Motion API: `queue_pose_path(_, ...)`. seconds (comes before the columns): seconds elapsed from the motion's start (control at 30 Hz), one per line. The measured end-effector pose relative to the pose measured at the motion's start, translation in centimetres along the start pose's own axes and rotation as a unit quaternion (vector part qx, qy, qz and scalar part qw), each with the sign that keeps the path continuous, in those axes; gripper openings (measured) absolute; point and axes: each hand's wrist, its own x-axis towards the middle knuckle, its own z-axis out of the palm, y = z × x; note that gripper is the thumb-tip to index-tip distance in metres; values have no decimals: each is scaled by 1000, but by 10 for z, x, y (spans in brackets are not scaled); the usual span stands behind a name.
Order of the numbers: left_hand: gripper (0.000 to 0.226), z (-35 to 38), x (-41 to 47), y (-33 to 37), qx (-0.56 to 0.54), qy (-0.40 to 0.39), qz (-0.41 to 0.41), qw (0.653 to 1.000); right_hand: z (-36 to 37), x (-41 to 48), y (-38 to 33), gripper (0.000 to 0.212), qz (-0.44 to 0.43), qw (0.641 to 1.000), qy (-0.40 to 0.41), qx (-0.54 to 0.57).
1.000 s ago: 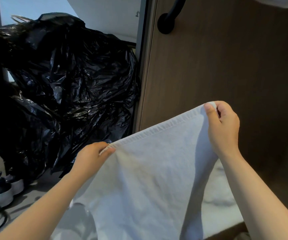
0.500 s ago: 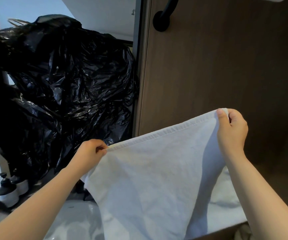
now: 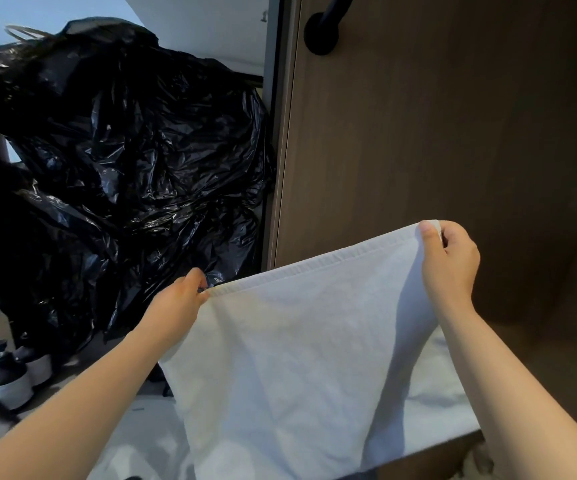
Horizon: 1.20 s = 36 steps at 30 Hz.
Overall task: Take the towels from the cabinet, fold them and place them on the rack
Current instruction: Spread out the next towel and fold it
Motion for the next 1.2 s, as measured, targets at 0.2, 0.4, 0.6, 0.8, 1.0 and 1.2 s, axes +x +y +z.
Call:
queue_pose_path(0.2, 22, -1, 5, 2, 36, 3, -18, 999, 0, 3, 12, 22, 14, 1000, 23, -4)
queue_pose_path(0.4, 23, 10, 2, -1, 31, -57, -71, 995, 7, 1, 21, 19, 28, 999, 11, -11)
queue_pose_path(0.6, 19, 24, 6, -12, 29, -56, -67, 996, 10, -1, 38, 16, 50, 999, 13, -11)
queue_pose_path(0.8, 44, 25, 12, -9, 78, -42, -111, 990, 10, 0, 49, 16, 26, 999, 6, -38)
queue_pose_path(1.0, 40, 23, 23, 3, 5, -75, -120, 990, 9, 2, 58, 18, 14, 999, 6, -41)
queue_pose_path(1.2, 38, 3, 20, 17, -210, -90, -151, 962, 3, 1, 52, 22, 2, 999, 22, -41)
